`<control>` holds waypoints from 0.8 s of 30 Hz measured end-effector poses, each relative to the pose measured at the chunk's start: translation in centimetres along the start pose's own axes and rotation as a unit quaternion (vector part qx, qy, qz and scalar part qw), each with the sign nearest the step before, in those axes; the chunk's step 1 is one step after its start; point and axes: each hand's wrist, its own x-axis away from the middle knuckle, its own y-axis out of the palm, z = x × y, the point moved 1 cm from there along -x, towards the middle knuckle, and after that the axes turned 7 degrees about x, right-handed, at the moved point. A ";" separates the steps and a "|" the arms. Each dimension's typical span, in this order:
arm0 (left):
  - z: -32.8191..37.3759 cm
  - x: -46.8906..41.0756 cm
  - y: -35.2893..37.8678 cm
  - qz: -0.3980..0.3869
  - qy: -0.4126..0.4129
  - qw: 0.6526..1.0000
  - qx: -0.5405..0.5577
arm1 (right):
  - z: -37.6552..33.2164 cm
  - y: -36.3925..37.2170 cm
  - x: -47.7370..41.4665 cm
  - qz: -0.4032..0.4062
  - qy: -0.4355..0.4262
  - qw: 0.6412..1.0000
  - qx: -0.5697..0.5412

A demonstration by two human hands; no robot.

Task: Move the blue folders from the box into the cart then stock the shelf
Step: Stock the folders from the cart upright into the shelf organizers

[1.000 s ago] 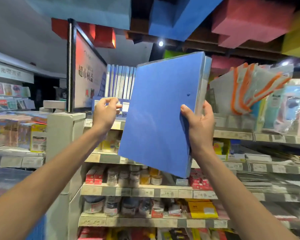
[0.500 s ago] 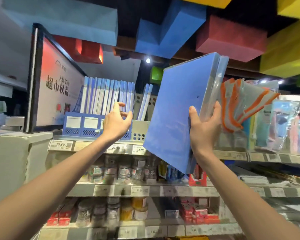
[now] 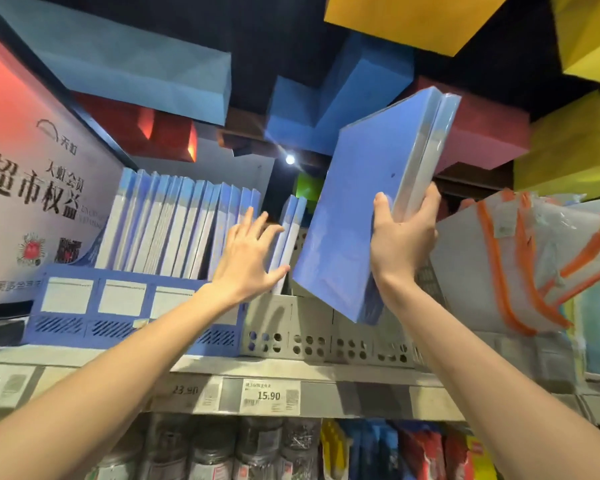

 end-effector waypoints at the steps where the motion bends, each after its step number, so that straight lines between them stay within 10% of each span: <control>1: -0.5 -0.2 0.7 -0.001 0.003 1.000 -0.003 | 0.5 0.7 -0.2 -0.001 0.007 1.000 -0.007; 24: -6.0 -1.6 3.9 0.074 0.047 0.996 0.031 | 6.5 16.1 0.0 -0.170 0.096 0.979 -0.066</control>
